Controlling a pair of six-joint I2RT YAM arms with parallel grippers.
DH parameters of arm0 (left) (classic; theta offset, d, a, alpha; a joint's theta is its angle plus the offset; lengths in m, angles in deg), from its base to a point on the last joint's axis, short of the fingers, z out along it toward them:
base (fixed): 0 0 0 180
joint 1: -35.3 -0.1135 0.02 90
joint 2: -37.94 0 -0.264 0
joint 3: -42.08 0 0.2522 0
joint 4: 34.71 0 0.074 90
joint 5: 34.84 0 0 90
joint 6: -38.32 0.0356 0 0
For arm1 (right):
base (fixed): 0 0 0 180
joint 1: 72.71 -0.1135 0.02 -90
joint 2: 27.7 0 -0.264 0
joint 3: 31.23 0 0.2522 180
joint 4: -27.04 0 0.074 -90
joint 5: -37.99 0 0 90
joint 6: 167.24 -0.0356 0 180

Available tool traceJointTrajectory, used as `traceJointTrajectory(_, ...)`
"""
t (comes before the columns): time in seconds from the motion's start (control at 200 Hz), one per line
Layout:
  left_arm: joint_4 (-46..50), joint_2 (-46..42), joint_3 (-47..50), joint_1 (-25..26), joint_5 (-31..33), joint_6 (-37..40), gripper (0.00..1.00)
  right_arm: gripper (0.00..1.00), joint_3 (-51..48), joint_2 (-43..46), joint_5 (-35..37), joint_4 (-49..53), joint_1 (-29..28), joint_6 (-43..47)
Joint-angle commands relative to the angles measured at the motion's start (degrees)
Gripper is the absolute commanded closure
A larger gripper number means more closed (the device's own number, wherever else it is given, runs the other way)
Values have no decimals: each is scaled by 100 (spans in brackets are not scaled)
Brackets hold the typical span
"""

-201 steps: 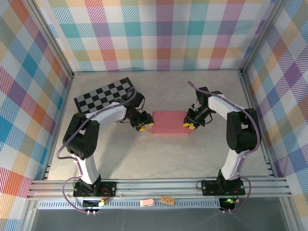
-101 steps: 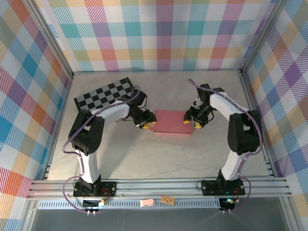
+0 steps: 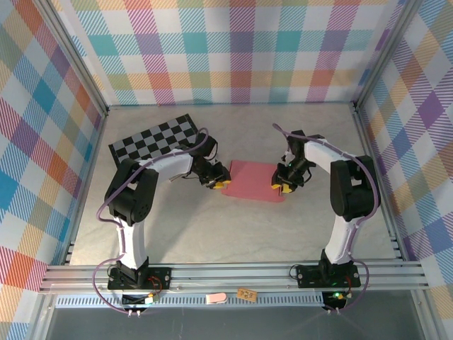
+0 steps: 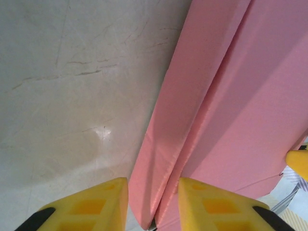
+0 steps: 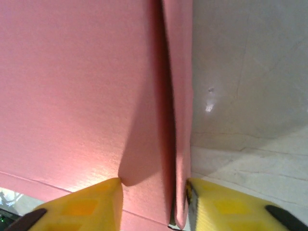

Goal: Fold the paper box

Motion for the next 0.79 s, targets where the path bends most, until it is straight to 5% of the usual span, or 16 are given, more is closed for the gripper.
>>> traceJointTrajectory(0.0, -75, 94, 64, -49, -29, 79, 73, 70, -77, -158, 113, -213, 34, -5)
traceJointTrajectory(0.79, -471, 156, 103, 232, -256, -199, 91, 91, 183, -473, -183, -121, 39, 97)
